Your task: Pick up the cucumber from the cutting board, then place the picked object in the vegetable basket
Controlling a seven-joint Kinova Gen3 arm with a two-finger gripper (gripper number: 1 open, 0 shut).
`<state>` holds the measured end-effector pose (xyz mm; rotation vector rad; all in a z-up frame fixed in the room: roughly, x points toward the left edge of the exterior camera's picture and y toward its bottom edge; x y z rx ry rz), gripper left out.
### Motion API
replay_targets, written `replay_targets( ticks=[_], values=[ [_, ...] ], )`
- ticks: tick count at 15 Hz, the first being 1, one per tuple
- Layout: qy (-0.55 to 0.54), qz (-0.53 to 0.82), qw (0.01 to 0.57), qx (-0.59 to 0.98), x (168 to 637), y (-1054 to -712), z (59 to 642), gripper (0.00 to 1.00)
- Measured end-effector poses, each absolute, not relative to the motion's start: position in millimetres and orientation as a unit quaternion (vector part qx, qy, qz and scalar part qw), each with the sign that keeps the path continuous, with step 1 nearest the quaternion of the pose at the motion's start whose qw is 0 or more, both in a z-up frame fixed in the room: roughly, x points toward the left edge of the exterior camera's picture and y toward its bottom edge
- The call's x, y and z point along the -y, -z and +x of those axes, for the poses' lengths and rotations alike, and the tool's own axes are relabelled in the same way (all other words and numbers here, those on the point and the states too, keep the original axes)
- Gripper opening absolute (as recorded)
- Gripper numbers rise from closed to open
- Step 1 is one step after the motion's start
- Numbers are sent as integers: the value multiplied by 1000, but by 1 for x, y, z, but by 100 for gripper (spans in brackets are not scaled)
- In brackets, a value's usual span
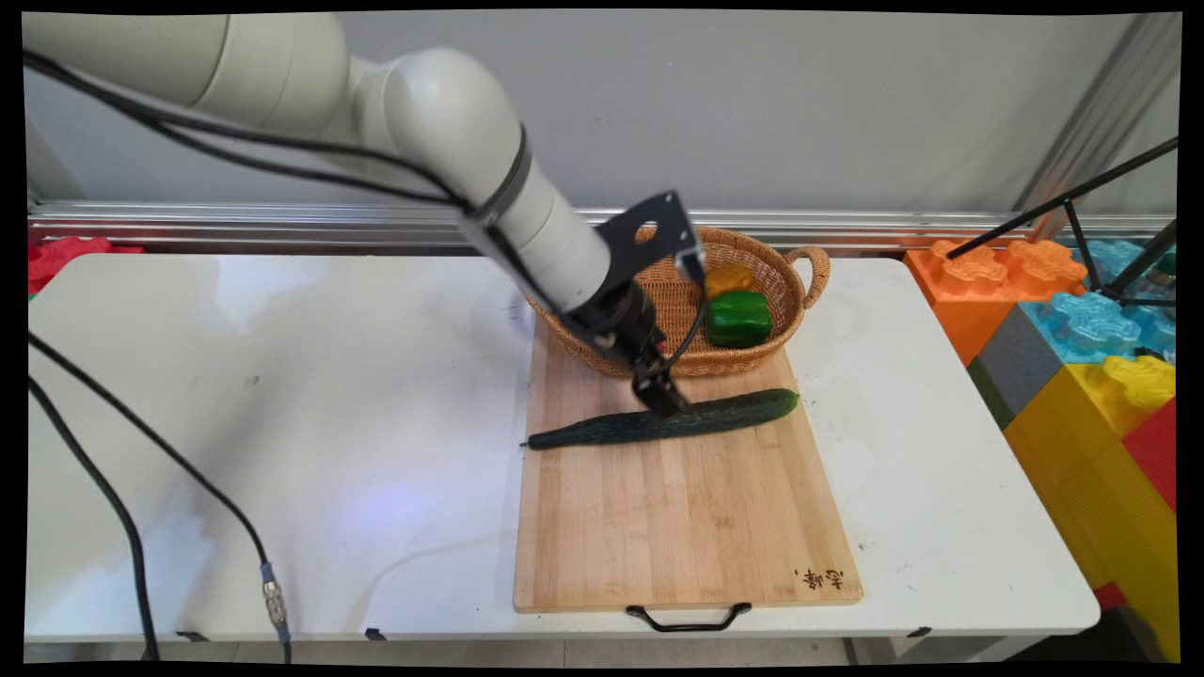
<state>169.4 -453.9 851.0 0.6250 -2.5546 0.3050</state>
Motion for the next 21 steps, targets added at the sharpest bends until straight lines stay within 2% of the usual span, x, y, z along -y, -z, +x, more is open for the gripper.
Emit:
replay_targets(
  ticks=[7,14,15,21],
  values=[
    [-120,215,214,945,429,-805,179,100],
    [-137,208,200,947,419,-778,181,100],
    [-139,206,199,948,419,-776,181,0],
    [-145,199,193,950,417,-766,181,0]
  ],
)
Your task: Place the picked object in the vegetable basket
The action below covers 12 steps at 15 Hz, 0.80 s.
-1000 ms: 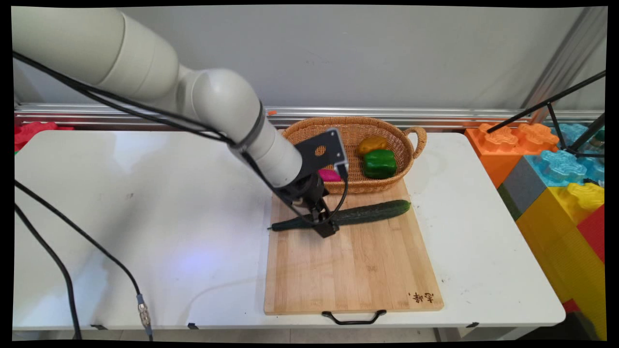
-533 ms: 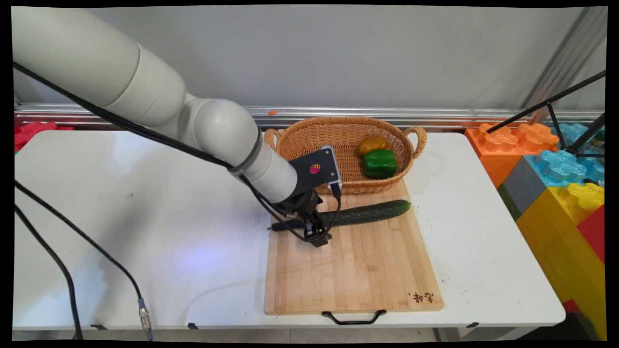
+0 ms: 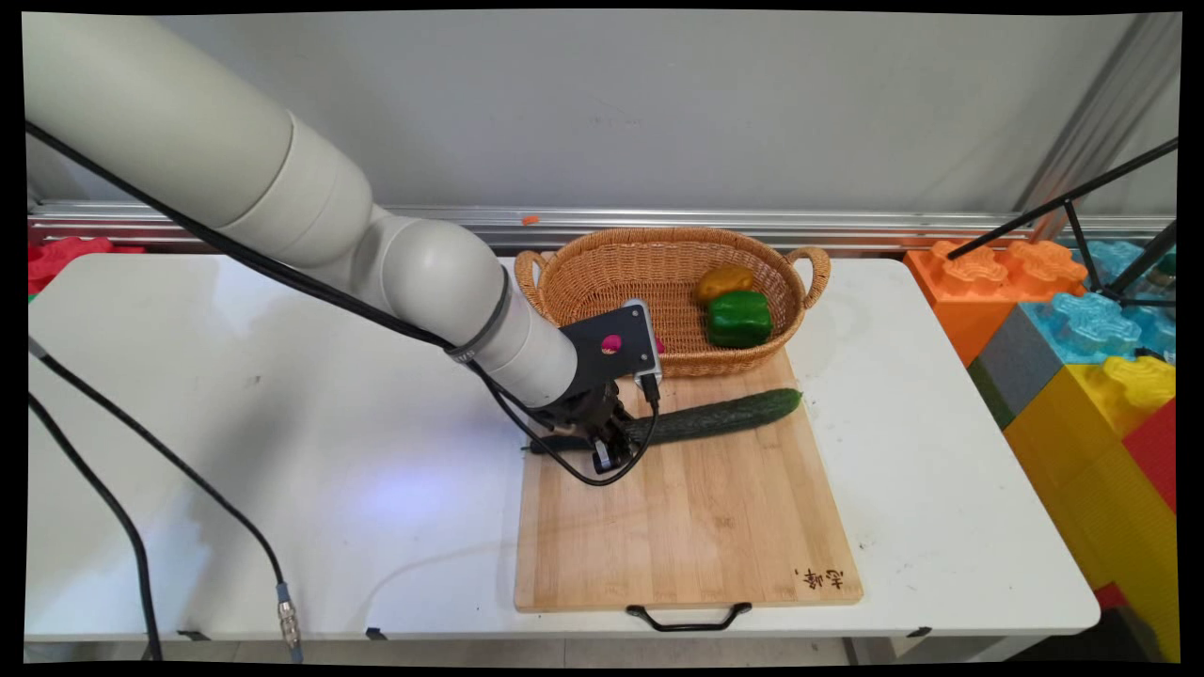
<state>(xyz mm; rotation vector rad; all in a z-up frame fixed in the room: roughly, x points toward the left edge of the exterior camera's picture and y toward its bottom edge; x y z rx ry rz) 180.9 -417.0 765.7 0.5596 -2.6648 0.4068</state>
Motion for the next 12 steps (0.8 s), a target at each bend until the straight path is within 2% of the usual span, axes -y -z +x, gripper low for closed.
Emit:
replay_targets(
  ticks=[4,12],
  values=[
    [-141,196,200,950,414,-771,179,0],
    [-165,168,266,935,428,-840,148,0]
  ],
)
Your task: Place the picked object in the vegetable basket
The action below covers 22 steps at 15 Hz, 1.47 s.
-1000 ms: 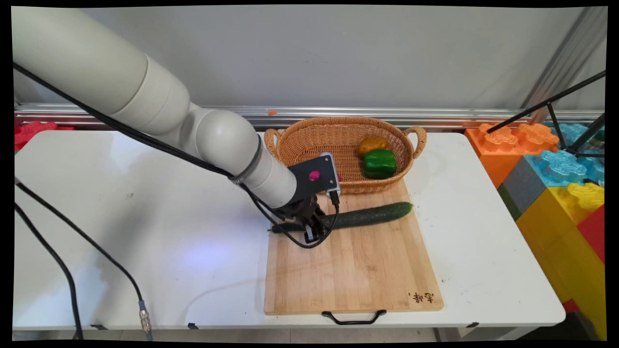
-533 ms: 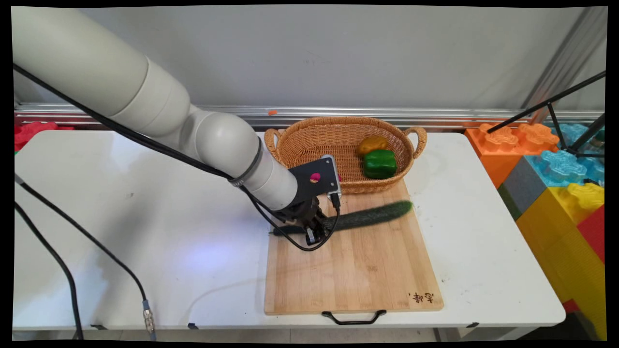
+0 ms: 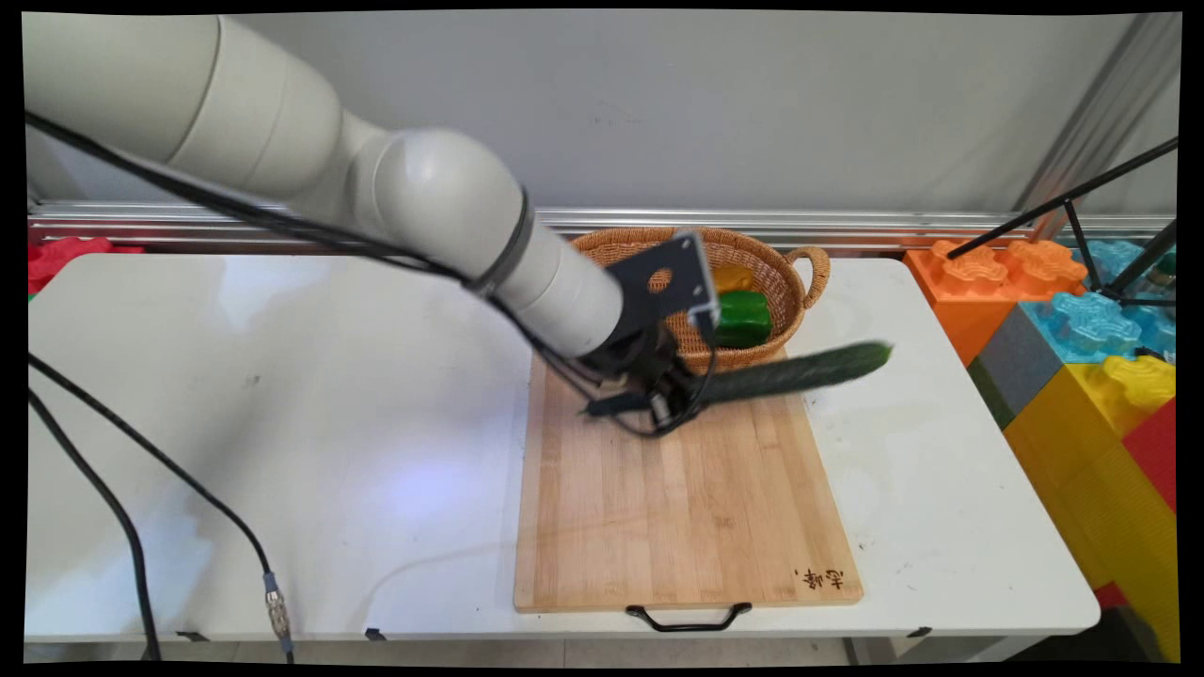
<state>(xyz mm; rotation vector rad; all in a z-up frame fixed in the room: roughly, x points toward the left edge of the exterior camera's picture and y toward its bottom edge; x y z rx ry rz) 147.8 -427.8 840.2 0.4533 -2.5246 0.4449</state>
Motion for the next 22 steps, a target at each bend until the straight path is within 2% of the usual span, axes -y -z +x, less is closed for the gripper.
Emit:
replay_targets(
  ticks=[4,8,14,22],
  values=[
    [-212,158,296,918,465,-869,141,0],
    [-265,171,296,902,514,-878,158,0],
    [-277,211,264,899,564,-848,192,0],
    [-254,244,253,901,594,-799,211,0]
  ],
)
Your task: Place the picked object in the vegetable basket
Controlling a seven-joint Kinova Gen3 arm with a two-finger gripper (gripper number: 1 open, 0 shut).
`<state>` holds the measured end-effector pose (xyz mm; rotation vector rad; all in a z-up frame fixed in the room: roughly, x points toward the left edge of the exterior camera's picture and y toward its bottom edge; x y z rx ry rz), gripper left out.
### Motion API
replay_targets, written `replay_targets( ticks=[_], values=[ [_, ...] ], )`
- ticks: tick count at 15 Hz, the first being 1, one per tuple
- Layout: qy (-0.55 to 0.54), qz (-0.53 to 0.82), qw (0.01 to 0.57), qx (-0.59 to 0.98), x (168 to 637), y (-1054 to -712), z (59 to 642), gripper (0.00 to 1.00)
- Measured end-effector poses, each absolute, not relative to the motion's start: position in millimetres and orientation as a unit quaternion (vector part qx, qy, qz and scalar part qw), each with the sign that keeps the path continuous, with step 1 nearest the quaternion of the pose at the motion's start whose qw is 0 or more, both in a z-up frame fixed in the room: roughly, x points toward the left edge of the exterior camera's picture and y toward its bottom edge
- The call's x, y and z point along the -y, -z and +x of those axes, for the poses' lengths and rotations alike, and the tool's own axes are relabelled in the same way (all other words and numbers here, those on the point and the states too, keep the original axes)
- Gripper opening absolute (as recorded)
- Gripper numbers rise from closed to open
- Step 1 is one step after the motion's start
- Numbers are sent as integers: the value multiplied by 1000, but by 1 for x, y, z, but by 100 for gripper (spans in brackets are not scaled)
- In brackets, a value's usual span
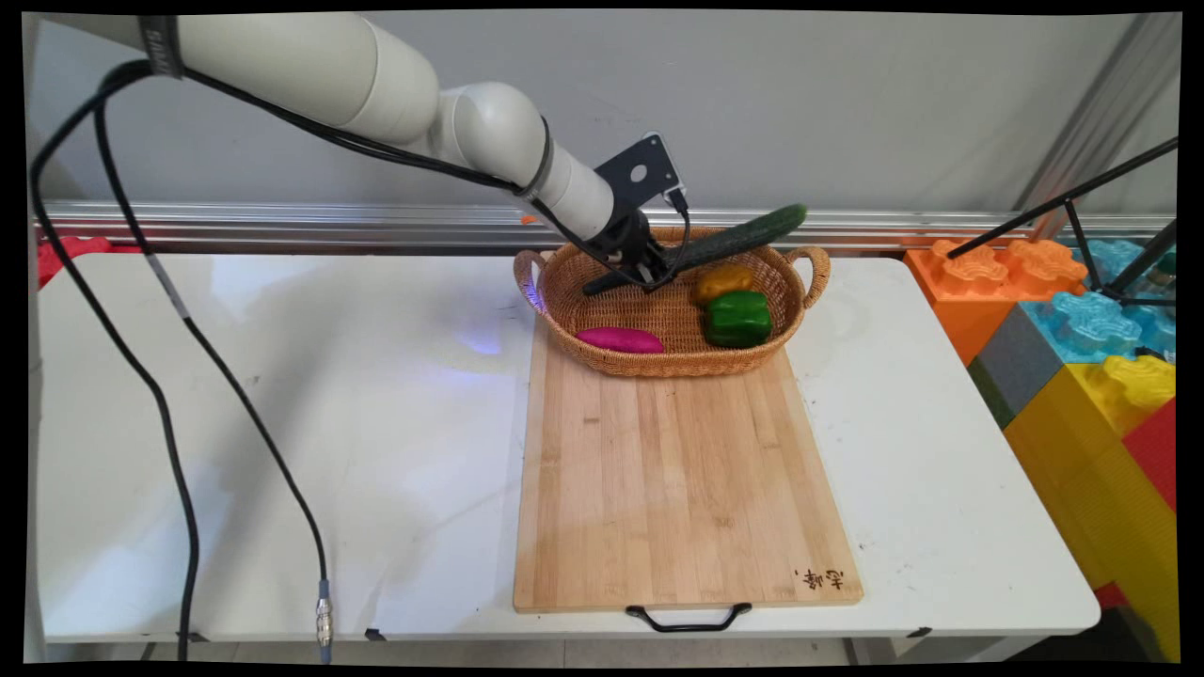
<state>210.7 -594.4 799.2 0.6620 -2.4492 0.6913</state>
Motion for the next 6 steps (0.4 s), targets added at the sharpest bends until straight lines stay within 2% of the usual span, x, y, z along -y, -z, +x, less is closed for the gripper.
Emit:
replay_targets(
  ticks=[1,6],
  values=[
    [-253,244,253,901,596,-796,211,100],
    [-244,252,254,902,599,-791,210,100]
  ],
)
